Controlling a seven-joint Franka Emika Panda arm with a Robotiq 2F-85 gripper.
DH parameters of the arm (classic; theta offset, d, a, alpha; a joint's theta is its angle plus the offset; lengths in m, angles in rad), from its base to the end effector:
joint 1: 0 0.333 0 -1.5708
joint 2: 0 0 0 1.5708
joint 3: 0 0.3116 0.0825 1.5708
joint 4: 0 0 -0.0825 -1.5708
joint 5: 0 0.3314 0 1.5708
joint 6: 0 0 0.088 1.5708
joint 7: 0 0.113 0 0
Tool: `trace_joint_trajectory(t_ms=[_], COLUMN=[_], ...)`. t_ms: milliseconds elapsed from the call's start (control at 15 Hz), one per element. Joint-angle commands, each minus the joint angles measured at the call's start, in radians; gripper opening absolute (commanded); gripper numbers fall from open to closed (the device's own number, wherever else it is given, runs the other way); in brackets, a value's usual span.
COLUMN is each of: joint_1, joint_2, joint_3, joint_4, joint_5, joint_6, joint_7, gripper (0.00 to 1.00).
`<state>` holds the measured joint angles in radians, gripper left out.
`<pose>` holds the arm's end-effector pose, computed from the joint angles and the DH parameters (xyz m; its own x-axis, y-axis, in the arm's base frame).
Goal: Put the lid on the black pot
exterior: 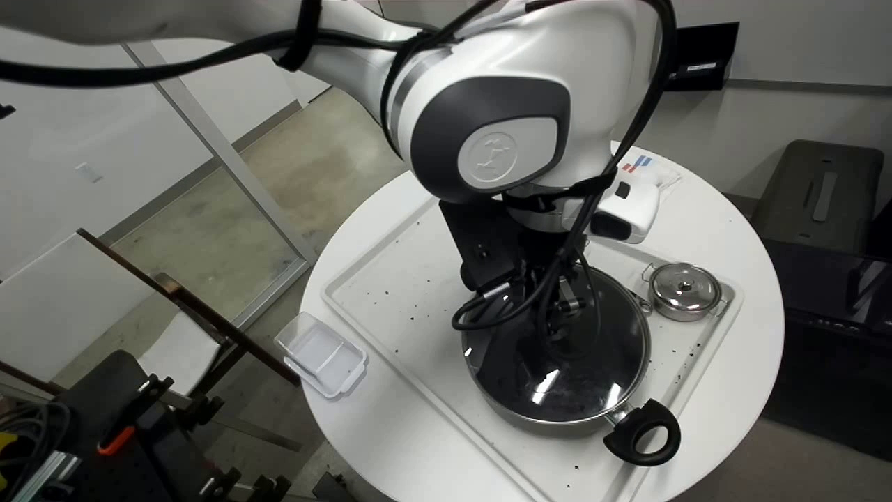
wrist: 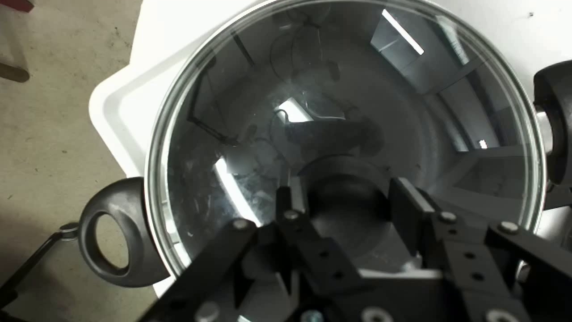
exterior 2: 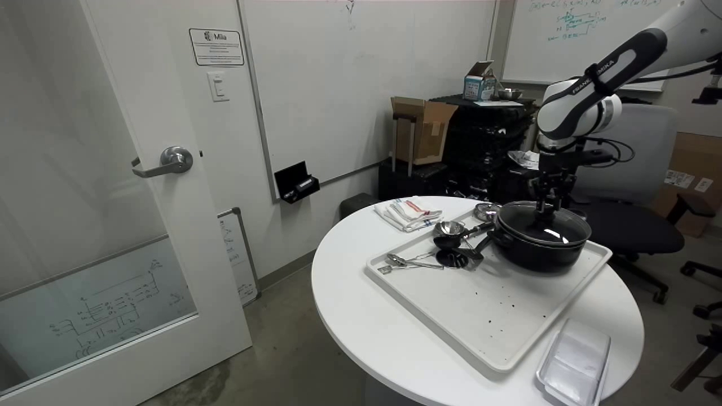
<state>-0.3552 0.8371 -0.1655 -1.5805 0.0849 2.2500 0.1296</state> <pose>0.5610 -0.3025 0.1660 0.7751 -0.6152 -0.1441 -0.6096 -0.7881 0.0851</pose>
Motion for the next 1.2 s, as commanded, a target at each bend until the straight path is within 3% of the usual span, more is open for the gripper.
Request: trace_joint_trajectory(t_ms=[0, 1133], joint_1=[0.014, 0.009], joint_2=[0.026, 0.008], joint_3=[-0.009, 0.003], joint_4=[0.054, 0.028], joint_5=[0.023, 0.032], joint_6=[-0.026, -0.014], joint_7=[0.021, 0.000], gripper=[0.24, 0.24])
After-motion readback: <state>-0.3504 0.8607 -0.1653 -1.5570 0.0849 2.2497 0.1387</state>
